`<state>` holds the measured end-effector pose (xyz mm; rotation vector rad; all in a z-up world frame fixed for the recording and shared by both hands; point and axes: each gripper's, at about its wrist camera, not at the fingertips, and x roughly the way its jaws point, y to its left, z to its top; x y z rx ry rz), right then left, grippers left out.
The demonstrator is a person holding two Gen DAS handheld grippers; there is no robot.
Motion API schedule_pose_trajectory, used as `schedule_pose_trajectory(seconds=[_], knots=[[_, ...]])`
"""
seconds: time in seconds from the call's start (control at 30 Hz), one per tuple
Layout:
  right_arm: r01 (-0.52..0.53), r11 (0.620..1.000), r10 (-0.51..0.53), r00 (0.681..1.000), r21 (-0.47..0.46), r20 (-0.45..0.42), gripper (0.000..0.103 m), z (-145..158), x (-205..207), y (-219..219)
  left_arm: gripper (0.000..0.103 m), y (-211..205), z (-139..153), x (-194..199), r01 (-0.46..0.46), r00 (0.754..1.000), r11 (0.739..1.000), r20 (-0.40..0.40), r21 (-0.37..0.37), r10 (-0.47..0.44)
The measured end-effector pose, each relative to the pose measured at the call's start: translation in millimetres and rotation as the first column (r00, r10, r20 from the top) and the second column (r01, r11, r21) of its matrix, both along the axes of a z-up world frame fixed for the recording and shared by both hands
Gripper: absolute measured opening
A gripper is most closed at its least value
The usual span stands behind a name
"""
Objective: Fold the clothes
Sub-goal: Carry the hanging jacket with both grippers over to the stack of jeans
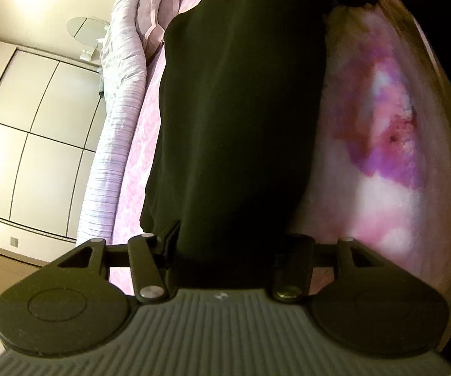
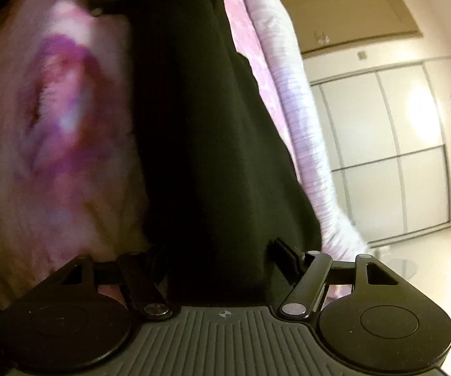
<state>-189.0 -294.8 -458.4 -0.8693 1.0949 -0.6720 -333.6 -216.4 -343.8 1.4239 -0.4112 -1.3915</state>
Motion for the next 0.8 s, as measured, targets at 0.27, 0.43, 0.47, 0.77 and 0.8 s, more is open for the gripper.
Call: schedule_pose_trajectory(seconds=[0.27,0.43,0.47,0.77,0.8], knots=[[-0.024,0.998,0.021,0.998,0.058,0.056,0.034,22,-6,-11,0.043,-14,13,15,0.035,0.999,0.996,-0.01,0.077,-0.035],[-0.086,0.99,0.072,0.99,0.115,0.118,0.032,59,-8,-30,0.039,-31,41,29,0.049,0.998,0.985,-0.057,0.165,-0.04],[-0.096,0.986,0.078,0.988,0.135,0.134,0.032,66,-10,-36,0.039,-35,46,33,0.053,0.997,0.982,-0.072,0.182,-0.04],[-0.109,0.919,0.042,0.982,0.378,0.182,0.031,117,-22,-92,0.034,-79,102,38,0.086,0.989,0.935,-0.14,0.344,-0.039],[-0.108,0.909,0.042,0.985,0.403,0.17,0.031,126,-26,-94,0.034,-83,112,37,0.073,0.99,0.929,-0.143,0.364,-0.022]])
